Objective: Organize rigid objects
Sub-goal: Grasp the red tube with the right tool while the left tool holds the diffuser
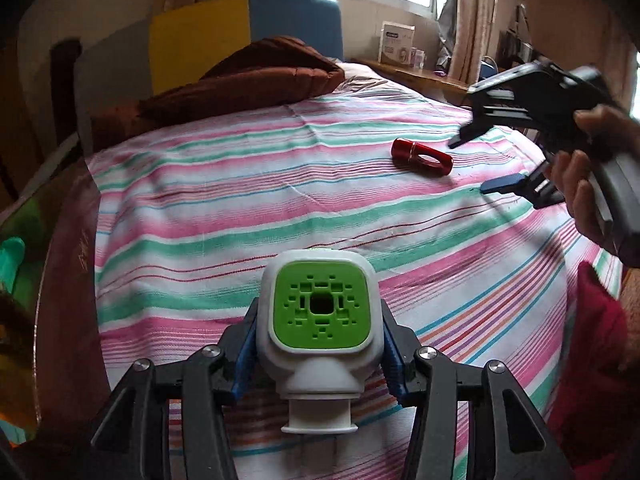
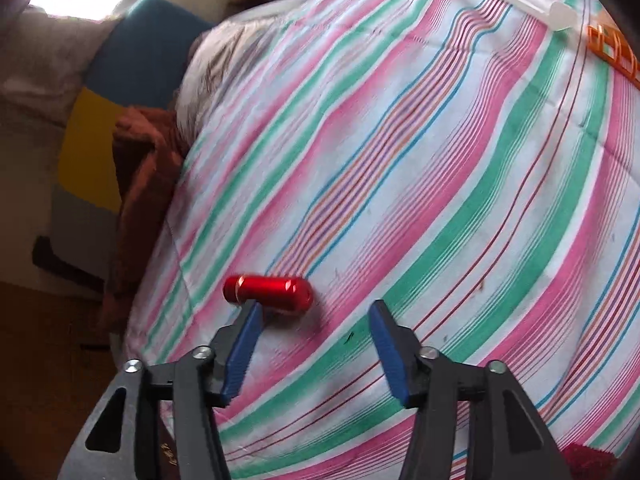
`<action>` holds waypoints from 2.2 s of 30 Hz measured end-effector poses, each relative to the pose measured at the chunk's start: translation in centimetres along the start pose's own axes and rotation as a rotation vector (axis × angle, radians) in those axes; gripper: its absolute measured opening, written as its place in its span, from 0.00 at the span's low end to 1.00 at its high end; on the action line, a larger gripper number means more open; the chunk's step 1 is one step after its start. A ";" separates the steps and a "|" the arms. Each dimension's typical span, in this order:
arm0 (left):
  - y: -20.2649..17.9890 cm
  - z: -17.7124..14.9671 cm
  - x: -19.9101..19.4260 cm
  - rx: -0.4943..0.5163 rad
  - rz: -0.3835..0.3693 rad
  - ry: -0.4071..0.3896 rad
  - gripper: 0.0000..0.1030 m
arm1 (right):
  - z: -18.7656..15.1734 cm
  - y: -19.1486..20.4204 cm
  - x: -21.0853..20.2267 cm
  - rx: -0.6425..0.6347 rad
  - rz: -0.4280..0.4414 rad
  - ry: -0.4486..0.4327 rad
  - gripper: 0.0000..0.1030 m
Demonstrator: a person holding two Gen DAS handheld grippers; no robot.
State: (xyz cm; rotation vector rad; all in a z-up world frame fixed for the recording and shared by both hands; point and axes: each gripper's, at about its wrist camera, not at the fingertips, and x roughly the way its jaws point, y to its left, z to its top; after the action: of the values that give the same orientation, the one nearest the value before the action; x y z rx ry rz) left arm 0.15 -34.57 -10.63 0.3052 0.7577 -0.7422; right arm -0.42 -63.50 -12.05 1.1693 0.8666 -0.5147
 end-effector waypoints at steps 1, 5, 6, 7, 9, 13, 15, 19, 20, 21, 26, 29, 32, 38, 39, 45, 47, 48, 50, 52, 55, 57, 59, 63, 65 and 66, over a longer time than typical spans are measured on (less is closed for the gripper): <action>0.0 0.0 0.0 -0.001 -0.001 0.002 0.51 | -0.1 0.5 0.3 -0.022 -0.018 -0.002 0.58; 0.3 0.1 0.1 -0.019 -0.023 -0.006 0.51 | -0.1 2.3 1.0 -0.048 -0.035 -0.029 0.62; 0.4 0.0 0.0 -0.019 -0.025 -0.009 0.51 | 0.0 2.6 1.3 -0.047 -0.039 -0.031 0.71; 0.4 0.0 0.0 -0.020 -0.028 -0.012 0.51 | 0.1 3.3 1.7 -0.049 -0.050 -0.034 0.74; 0.5 -0.1 -0.1 -0.026 -0.034 -0.015 0.51 | 0.2 4.4 2.5 -0.062 -0.078 -0.047 0.75; 0.7 -0.2 -0.3 -0.038 -0.049 -0.019 0.51 | 0.3 6.3 4.0 -0.078 -0.161 -0.090 0.77; 0.7 -0.2 -0.3 -0.044 -0.057 -0.020 0.51 | 0.5 7.1 4.6 -0.093 -0.195 -0.114 0.77; 0.6 -0.2 -0.4 -0.045 -0.061 -0.020 0.51 | 1.1 8.5 5.9 -0.152 -0.284 -0.140 0.77; 0.6 -0.3 -0.4 -0.045 -0.061 -0.021 0.51 | 1.1 8.9 6.2 -0.183 -0.310 -0.141 0.77; 0.6 -0.3 -0.5 -0.048 -0.063 -0.021 0.51 | 0.9 9.3 6.6 -0.222 -0.339 -0.136 0.77; 0.5 -0.4 -0.6 -0.053 -0.069 -0.023 0.51 | -0.2 10.5 7.8 -0.428 -0.414 -0.110 0.83; 0.7 -0.3 -0.5 -0.059 -0.077 -0.024 0.51 | -0.9 10.9 7.7 -0.533 -0.407 -0.068 0.73; 0.6 -0.4 -0.6 -0.059 -0.077 -0.026 0.51 | -2.4 10.5 7.1 -0.611 -0.397 -0.009 0.73; 0.5 -0.4 -0.7 -0.051 -0.073 -0.026 0.51 | -6.3 9.0 5.2 -0.748 -0.358 0.056 0.74; 0.5 -0.4 -0.7 -0.048 -0.071 -0.024 0.51 | -6.7 8.7 5.0 -0.763 -0.351 0.045 0.74; 0.1 -0.6 -1.2 -0.026 -0.031 0.002 0.51 | -7.7 8.6 4.9 -0.829 -0.340 -0.009 0.74; 0.4 -0.8 -1.7 -0.041 -0.028 0.014 0.50 | -7.9 8.6 4.8 -0.831 -0.329 -0.020 0.74; 0.4 -0.8 -1.9 -0.046 -0.024 0.023 0.50 | -8.2 9.1 5.2 -0.832 -0.324 -0.025 0.74; 0.6 -0.8 -2.3 -0.064 -0.024 0.042 0.50 | -8.3 9.1 5.5 -0.837 -0.317 -0.039 0.74; 0.8 -0.9 -2.6 -0.082 -0.028 0.054 0.50 | -8.2 8.8 5.2 -0.840 -0.319 -0.048 0.74; 0.7 -1.1 -3.1 -0.067 -0.007 0.053 0.50 | -8.1 8.7 5.0 -0.843 -0.315 -0.056 0.74; 0.6 -1.2 -3.3 -0.067 -0.004 0.060 0.50 | -7.9 8.7 5.2 -0.841 -0.311 -0.058 0.74; 0.6 -1.3 -3.7 -0.064 0.001 0.057 0.50 | -7.7 8.6 5.3 -0.832 -0.306 -0.060 0.74; 0.3 -1.1 -4.8 -0.045 0.007 0.031 0.50 | -7.6 8.6 5.5 -0.833 -0.305 -0.061 0.75; 0.3 -1.0 -5.5 -0.039 0.012 0.017 0.50 | -7.5 8.6 5.6 -0.829 -0.307 -0.061 0.76; 0.3 -0.9 -5.7 -0.038 0.015 0.012 0.50 | -7.5 8.6 5.6 -0.828 -0.307 -0.064 0.76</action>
State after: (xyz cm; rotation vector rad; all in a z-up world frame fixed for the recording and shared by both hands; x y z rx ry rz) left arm -2.90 -31.06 -7.14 0.2810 0.7794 -0.7120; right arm 6.94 -53.13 -12.61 0.2646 1.0653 -0.3731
